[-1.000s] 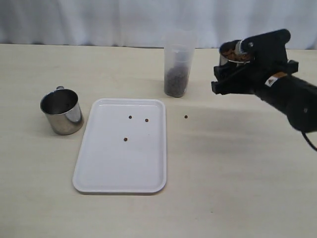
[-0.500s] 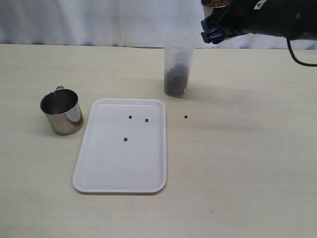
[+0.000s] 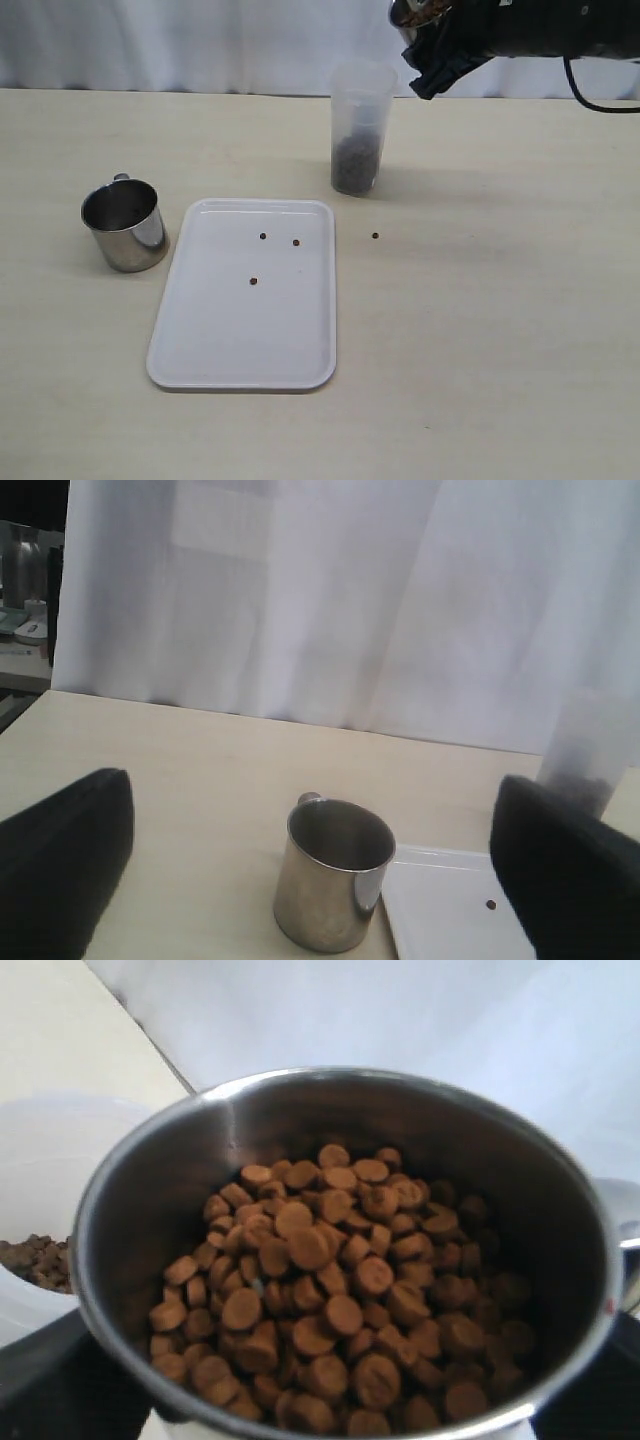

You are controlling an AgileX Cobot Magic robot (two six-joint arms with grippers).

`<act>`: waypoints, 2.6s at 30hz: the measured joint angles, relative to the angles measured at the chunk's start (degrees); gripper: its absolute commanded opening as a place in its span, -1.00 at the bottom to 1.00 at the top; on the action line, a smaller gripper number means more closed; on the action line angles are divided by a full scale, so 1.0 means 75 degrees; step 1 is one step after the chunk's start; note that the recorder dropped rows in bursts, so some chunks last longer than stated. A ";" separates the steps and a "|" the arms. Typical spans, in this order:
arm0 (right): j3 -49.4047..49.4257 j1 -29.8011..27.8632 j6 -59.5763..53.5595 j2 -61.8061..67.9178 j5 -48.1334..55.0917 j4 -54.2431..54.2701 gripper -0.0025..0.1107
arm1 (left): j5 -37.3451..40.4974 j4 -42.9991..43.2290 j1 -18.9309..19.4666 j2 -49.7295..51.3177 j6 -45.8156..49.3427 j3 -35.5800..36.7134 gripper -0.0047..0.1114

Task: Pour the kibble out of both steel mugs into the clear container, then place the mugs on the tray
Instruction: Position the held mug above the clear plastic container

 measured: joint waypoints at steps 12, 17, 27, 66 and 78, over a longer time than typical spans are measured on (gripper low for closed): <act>-0.1103 0.0000 -0.0657 0.0252 0.0531 0.0000 -0.87 | 0.0000 0.0000 0.0000 0.0000 0.0000 0.0000 0.75; -0.1565 0.0000 -0.0698 0.0576 0.0832 0.0000 -0.87 | 0.0000 0.0000 0.0000 0.0000 0.0000 0.0000 0.75; -0.1617 0.0014 -0.0697 0.0920 0.1001 -0.1118 -0.87 | 0.0000 0.0000 0.0000 0.0000 0.0000 0.0000 0.75; -0.1637 0.0310 -0.0968 0.1128 0.0684 -0.2538 -0.87 | 0.0000 0.0000 0.0000 0.0000 0.0000 0.0000 0.75; -0.1637 0.0310 -0.1162 0.1141 0.0684 -0.3199 -0.87 | 0.0000 0.0000 0.0000 0.0000 0.0000 0.0000 0.75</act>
